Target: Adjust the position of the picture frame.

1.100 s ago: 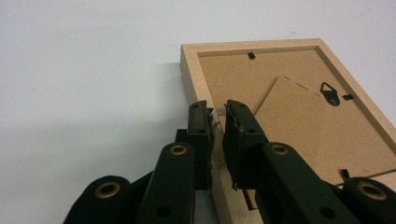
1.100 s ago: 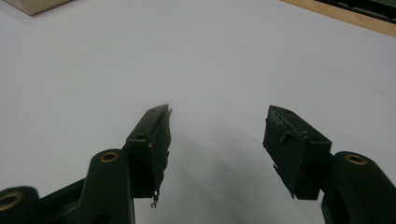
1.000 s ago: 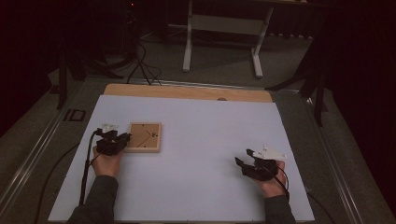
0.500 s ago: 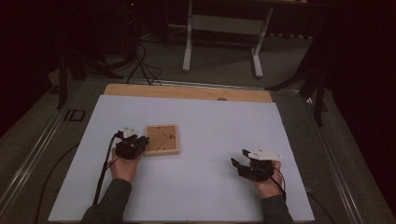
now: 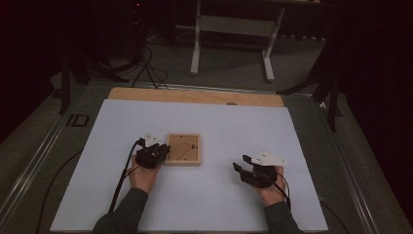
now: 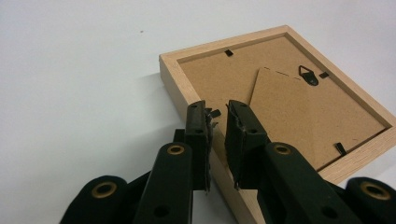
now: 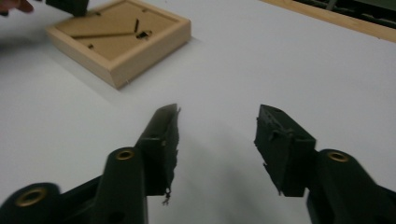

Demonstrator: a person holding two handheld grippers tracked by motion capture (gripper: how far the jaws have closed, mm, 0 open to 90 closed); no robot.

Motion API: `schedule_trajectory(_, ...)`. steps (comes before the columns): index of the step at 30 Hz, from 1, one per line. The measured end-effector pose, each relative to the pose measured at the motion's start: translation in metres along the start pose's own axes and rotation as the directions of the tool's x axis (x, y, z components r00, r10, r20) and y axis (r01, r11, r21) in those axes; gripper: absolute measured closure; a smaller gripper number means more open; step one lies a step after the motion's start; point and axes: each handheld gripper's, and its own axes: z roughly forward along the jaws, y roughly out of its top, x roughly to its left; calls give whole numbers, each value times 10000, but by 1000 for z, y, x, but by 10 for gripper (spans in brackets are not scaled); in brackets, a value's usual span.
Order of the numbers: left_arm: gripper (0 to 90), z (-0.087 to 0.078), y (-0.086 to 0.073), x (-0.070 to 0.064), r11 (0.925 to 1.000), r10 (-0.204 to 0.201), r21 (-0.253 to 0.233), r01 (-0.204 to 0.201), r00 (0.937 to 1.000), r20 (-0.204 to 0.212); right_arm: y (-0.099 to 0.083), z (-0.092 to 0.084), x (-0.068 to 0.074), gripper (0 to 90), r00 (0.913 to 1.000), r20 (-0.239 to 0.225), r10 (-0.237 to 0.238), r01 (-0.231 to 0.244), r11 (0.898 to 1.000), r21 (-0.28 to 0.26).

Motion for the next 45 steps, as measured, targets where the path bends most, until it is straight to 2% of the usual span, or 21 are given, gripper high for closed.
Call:
schedule_trajectory(3,792,1,1,-4,9999,114,2,-114,9999,86,3,5,5,600,9999,-101,28,-28,10000,-11)
schedule_trajectory(8,793,4,1,-12,9998,199,-26,-198,9997,162,7,16,13,797,9999,-96,-49,49,10000,73)
schedule_trajectory(12,792,6,1,-18,9997,220,-74,-219,9995,232,8,25,21,894,9998,-191,-19,21,9999,115)
schedule_trajectory(17,786,6,0,-23,9997,234,-107,-230,9991,355,8,41,34,897,9978,-648,-172,199,9990,407)
schedule_trajectory(23,784,6,-1,-26,9995,262,-170,-255,9986,456,6,54,45,897,9941,-946,-529,610,9946,844)
schedule_trajectory(27,783,7,-2,-29,9992,351,-223,-340,9981,499,6,54,45,897,9926,-1077,-564,661,9939,882)
schedule_trajectory(36,783,10,-1,-37,9981,562,-295,-544,9963,652,4,52,44,895,9923,-1035,-685,786,9922,970)
schedule_trajectory(39,784,10,-1,-40,9969,746,-288,-729,9954,604,4,52,43,895,9926,-981,-710,807,9919,985)
schedule_trajectory(45,784,12,0,-44,9967,773,-292,-755,9949,653,3,49,40,895,9932,-981,-632,729,9925,981)
